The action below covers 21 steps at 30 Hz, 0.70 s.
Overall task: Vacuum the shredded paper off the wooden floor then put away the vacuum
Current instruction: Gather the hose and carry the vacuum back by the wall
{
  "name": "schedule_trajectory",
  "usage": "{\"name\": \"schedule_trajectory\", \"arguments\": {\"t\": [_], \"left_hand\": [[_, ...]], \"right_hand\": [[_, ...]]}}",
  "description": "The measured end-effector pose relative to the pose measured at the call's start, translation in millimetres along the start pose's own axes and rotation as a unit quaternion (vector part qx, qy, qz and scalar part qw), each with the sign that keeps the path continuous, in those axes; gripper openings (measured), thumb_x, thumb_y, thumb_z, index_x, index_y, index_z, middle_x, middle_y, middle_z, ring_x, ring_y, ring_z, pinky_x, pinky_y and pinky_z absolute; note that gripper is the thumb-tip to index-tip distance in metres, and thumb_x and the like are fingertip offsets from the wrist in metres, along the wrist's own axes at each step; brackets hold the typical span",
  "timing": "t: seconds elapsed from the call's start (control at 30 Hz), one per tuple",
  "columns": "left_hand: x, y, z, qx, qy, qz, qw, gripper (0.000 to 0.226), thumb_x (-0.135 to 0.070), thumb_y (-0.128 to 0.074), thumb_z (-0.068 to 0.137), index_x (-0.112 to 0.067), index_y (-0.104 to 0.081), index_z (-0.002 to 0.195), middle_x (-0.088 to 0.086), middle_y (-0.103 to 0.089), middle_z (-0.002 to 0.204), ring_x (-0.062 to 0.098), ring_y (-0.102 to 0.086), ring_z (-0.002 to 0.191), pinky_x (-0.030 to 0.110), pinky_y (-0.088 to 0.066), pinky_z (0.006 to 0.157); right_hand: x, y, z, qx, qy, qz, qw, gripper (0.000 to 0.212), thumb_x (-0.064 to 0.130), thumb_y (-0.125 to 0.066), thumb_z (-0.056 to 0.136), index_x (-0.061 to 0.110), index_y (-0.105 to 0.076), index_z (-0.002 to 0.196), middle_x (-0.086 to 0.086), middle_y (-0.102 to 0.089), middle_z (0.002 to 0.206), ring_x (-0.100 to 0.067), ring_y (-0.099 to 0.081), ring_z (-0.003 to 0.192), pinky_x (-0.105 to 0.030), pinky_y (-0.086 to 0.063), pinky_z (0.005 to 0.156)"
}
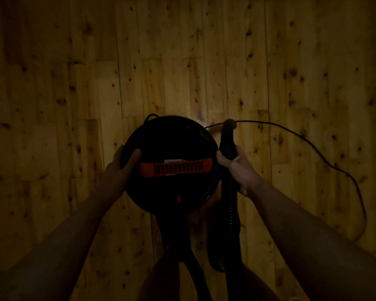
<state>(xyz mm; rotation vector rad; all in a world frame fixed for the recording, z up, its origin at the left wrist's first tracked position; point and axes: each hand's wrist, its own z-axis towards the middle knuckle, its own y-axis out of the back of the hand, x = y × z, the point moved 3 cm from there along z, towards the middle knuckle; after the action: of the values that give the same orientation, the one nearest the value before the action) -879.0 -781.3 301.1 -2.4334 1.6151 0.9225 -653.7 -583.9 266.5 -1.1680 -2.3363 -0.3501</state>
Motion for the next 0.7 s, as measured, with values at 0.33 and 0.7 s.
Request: {"name": "schedule_trajectory", "arguments": {"t": [0.33, 0.7], "left_hand": [[-45.0, 11.2, -33.2, -0.022, -0.041, -0.015, 0.999, 0.124, -0.099, -0.046, 0.044, -0.036, -0.026, 0.149, -0.002, -0.045, 0.145, 0.023, -0.05, 0.125, 0.053, -0.045, 0.102], [-130.0, 22.8, -94.2, 0.031, -0.132, -0.047, 0.99, 0.102, -0.095, -0.056, 0.04, -0.042, -0.046, 0.126, -0.016, -0.06, 0.113, 0.004, -0.061, 0.097, 0.026, -0.05, 0.072]], "right_hand": [[39.9, 7.0, -44.2, -0.023, 0.037, 0.017, 0.999, 0.052, 0.031, -0.067, 0.091, 0.021, -0.042, 0.135, 0.002, -0.063, 0.115, -0.014, -0.064, 0.1, -0.022, -0.052, 0.065], [93.5, 18.9, -114.2, -0.059, 0.067, 0.069, 0.994, 0.043, 0.03, -0.071, 0.088, 0.024, -0.048, 0.124, -0.005, -0.065, 0.115, -0.025, -0.066, 0.103, -0.04, -0.057, 0.082]]}}
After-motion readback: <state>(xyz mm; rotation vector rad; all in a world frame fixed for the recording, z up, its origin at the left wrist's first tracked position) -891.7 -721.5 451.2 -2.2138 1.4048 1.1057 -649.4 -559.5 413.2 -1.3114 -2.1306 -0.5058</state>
